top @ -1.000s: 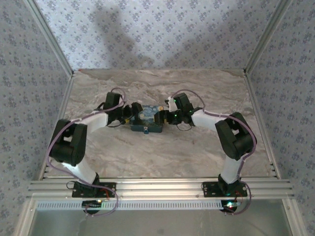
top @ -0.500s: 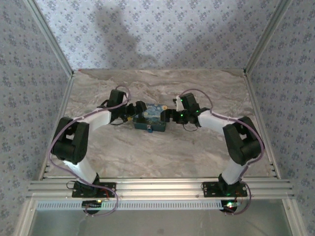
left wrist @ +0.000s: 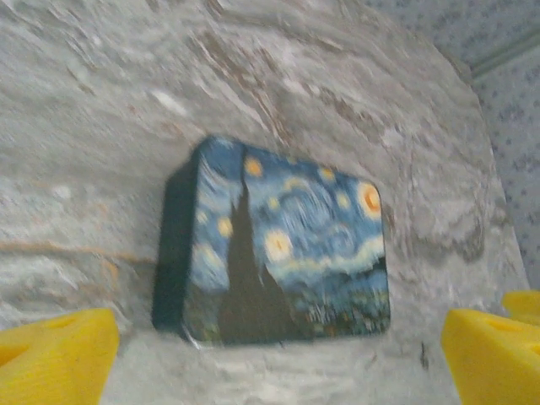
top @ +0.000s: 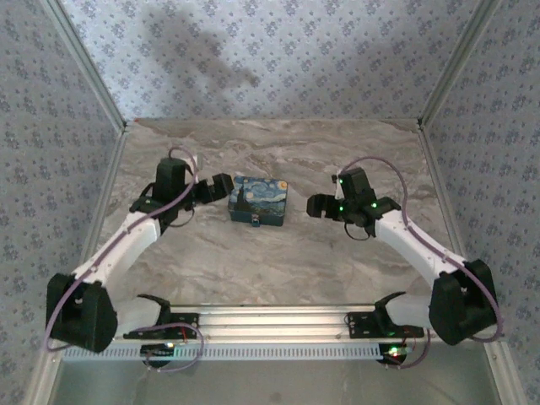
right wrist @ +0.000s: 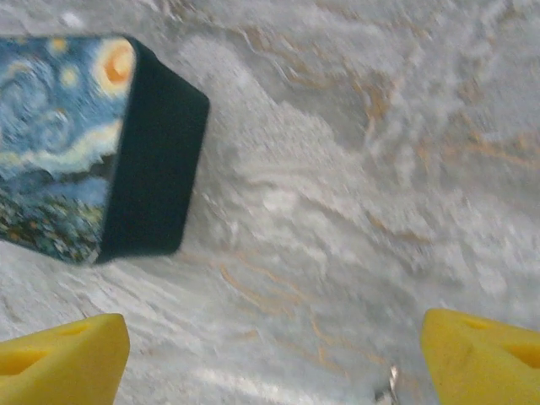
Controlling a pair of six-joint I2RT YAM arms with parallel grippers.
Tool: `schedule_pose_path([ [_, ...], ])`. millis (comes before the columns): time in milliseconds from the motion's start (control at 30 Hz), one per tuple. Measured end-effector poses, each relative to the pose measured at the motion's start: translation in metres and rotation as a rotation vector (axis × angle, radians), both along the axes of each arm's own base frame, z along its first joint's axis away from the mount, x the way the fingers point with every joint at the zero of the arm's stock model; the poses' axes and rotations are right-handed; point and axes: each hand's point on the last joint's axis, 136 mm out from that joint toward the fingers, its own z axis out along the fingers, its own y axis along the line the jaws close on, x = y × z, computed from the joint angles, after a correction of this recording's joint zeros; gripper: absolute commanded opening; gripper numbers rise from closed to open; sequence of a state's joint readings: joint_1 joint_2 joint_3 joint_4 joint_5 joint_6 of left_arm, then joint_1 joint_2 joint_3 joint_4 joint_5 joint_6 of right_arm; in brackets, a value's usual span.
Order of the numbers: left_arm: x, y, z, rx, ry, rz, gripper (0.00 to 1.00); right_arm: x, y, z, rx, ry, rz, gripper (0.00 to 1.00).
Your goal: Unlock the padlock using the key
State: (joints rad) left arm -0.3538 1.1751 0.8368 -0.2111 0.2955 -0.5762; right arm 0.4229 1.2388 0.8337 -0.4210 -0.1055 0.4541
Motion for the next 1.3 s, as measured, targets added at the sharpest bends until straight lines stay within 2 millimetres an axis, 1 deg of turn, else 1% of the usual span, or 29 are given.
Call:
schedule_pose_path([
  [33,-0.010,-0.006,-0.003,0.002,0.000,-0.023,0.98,-0.008,-0.001,-0.004,-0.018,0.021,-0.001,0.86],
  [133,-0.038,-0.021,-0.023,0.004,0.029,-0.077,0.98,-0.031,-0.004,-0.023,-0.066,0.095,0.002,0.81],
  [233,-0.058,-0.027,-0.047,0.016,0.078,-0.094,0.98,-0.054,-0.010,-0.051,-0.100,0.185,-0.001,0.74],
  [300,-0.064,-0.027,-0.058,0.028,0.102,-0.089,0.98,-0.070,-0.018,-0.070,-0.126,0.248,-0.014,0.70],
  [400,-0.062,-0.024,-0.061,0.036,0.100,-0.069,0.98,-0.080,-0.023,-0.087,-0.149,0.314,-0.015,0.63],
  [500,-0.059,-0.023,-0.059,0.038,0.086,-0.058,0.98,-0.083,-0.022,-0.094,-0.148,0.345,-0.004,0.59],
  [600,-0.058,-0.022,-0.058,0.041,0.081,-0.051,0.98,-0.080,-0.023,-0.097,-0.148,0.351,0.001,0.52],
  [767,-0.057,-0.022,-0.058,0.041,0.079,-0.050,0.98,-0.075,-0.026,-0.105,-0.165,0.368,0.005,0.43],
  [900,-0.057,-0.022,-0.058,0.042,0.079,-0.048,0.98,-0.070,-0.028,-0.107,-0.175,0.369,0.009,0.40],
  [1067,-0.057,-0.022,-0.058,0.042,0.079,-0.048,0.98,-0.062,-0.028,-0.103,-0.182,0.344,0.012,0.37],
  [1300,-0.057,-0.022,-0.058,0.042,0.079,-0.048,0.98,-0.056,-0.028,-0.103,-0.196,0.335,0.016,0.33],
])
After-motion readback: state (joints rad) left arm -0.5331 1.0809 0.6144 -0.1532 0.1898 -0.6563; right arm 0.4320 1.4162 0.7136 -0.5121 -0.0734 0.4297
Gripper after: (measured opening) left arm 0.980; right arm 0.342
